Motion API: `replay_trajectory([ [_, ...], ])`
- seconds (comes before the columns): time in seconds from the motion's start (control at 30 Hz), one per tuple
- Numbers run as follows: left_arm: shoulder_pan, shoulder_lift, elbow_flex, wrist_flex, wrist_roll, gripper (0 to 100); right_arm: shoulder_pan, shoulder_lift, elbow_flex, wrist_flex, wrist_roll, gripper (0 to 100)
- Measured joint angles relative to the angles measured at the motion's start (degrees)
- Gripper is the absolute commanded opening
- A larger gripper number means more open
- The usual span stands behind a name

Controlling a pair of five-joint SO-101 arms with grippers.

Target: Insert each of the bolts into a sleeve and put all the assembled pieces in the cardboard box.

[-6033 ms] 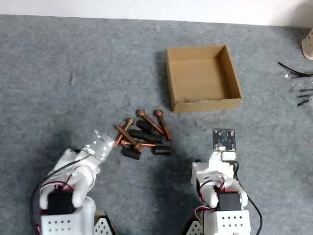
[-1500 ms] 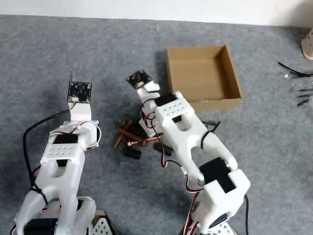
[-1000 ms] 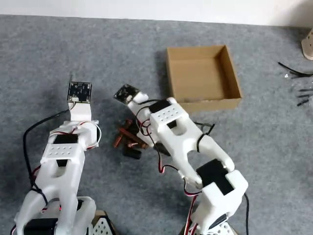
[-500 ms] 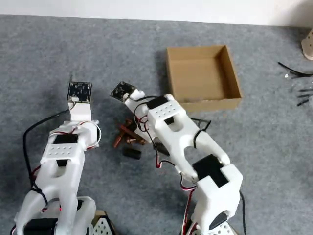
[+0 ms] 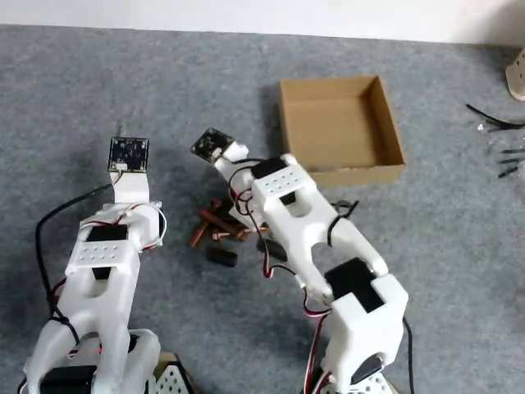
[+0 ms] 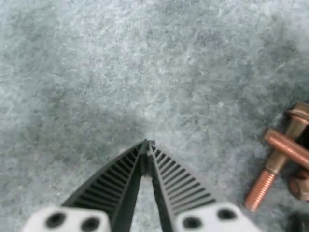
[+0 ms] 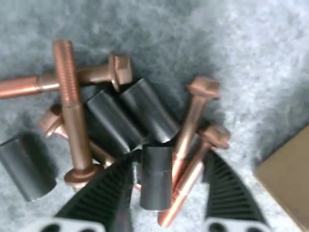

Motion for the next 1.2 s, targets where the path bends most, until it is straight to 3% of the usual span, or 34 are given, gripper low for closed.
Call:
replay_trajectory([
  [0.47,0.0,0.0,0.0,0.0,0.0,1,-0.4,0.7,0.1,1.8,-0.1,0.5],
  [0.7,0.0,0.0,0.0,0.0,0.0,1,-0.2,-0.1,-0.1,2.3,-4.7,0.5],
  [1.2,0.0,0.0,0.0,0.0,0.0,1,3.0,-33.1,25.4,-5.6,-9.8,0.5],
])
